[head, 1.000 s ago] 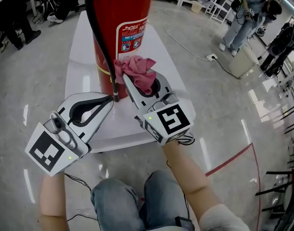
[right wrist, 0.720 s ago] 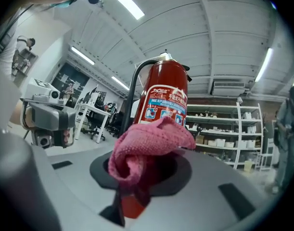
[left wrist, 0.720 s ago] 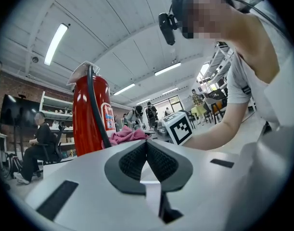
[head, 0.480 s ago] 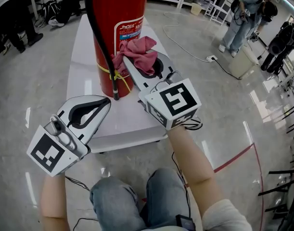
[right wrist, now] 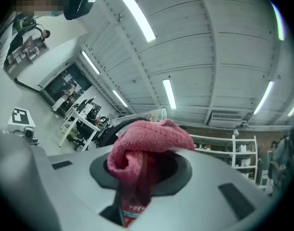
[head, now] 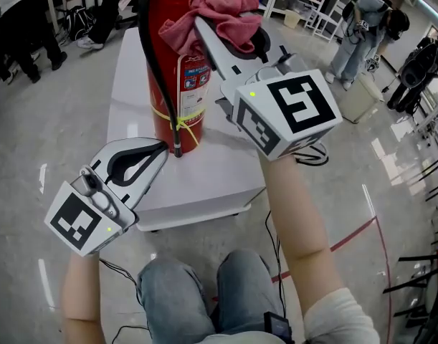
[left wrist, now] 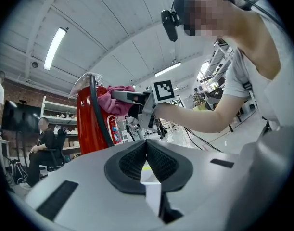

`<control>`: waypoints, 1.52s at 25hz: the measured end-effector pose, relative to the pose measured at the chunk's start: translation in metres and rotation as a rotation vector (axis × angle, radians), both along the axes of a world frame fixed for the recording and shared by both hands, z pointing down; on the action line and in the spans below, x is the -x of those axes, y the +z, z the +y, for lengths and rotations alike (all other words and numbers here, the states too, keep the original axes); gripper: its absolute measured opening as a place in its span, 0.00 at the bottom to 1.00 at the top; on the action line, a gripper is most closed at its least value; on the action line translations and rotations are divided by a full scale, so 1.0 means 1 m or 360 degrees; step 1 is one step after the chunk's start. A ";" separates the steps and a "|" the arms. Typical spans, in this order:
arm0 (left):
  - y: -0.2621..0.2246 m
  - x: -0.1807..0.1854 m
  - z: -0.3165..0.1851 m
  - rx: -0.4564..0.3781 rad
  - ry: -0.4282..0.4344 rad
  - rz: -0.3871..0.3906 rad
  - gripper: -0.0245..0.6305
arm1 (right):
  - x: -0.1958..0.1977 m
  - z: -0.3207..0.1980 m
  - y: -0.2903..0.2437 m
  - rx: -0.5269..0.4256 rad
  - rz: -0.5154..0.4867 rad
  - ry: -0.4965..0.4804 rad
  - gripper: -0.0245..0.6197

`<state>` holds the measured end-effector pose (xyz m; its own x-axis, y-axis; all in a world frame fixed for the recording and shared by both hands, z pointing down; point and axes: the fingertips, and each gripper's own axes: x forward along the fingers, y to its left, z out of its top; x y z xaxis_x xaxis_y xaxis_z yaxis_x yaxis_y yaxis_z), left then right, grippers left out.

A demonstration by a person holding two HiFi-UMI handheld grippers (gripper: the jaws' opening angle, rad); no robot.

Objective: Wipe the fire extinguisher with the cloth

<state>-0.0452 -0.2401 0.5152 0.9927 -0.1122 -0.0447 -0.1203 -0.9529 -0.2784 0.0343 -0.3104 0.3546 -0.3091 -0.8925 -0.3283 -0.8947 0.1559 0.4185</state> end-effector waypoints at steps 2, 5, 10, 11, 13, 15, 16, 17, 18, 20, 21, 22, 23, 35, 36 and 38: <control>0.001 0.002 0.000 -0.0005 0.0001 0.0011 0.05 | 0.002 0.002 -0.002 -0.0026 -0.0007 0.0004 0.20; 0.006 0.003 0.000 0.0004 0.0002 0.0034 0.05 | 0.005 0.003 0.015 -0.0038 -0.0005 0.0011 0.20; 0.014 0.001 -0.001 0.0022 0.0000 0.0021 0.05 | 0.010 -0.001 0.061 0.0045 0.0085 0.0041 0.20; 0.019 0.002 0.002 0.0028 -0.0003 0.0019 0.05 | 0.012 0.001 0.076 0.0075 0.0083 0.0038 0.20; 0.025 0.003 0.005 0.0031 -0.0008 0.0011 0.05 | 0.014 0.003 0.102 0.0130 0.0069 0.0034 0.20; 0.020 0.003 0.004 0.0023 -0.0013 -0.0001 0.05 | 0.012 -0.001 0.117 0.0176 0.0058 0.0038 0.20; 0.015 0.002 0.002 0.0020 -0.0015 -0.0004 0.05 | 0.010 -0.004 0.121 0.0203 0.0044 0.0038 0.20; 0.010 0.002 0.000 0.0017 -0.0017 -0.0004 0.05 | 0.008 -0.006 0.126 0.0231 0.0023 0.0036 0.20; 0.006 0.003 -0.001 0.0014 -0.0019 -0.0002 0.05 | 0.006 -0.009 0.130 0.0259 0.0001 0.0033 0.20; 0.002 0.006 -0.006 0.0006 -0.0028 0.0000 0.05 | 0.005 -0.014 0.141 0.0305 -0.0022 0.0035 0.20; 0.001 0.008 -0.008 0.0002 -0.0035 0.0002 0.05 | 0.005 -0.015 0.145 0.0321 -0.0018 0.0041 0.20; 0.002 0.010 -0.010 -0.0003 -0.0043 0.0008 0.05 | 0.005 -0.016 0.147 0.0330 -0.0008 0.0050 0.20; 0.002 0.012 -0.011 -0.0008 -0.0050 0.0019 0.05 | 0.005 -0.016 0.147 0.0332 0.0004 0.0059 0.20; 0.011 0.026 -0.010 -0.0021 -0.0114 0.0021 0.05 | 0.009 -0.004 0.009 -0.0064 0.0112 0.0087 0.20; 0.011 0.026 -0.011 -0.0015 -0.0119 0.0016 0.05 | 0.009 -0.003 0.001 -0.0084 0.0119 0.0095 0.20; 0.010 0.026 -0.012 -0.0003 -0.0130 0.0020 0.05 | 0.008 -0.002 -0.005 -0.0119 0.0133 0.0110 0.20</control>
<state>-0.0717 -0.2523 0.5256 0.9796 -0.1927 -0.0573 -0.2011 -0.9393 -0.2780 0.0261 -0.3122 0.3496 -0.2767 -0.8868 -0.3702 -0.8637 0.0606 0.5004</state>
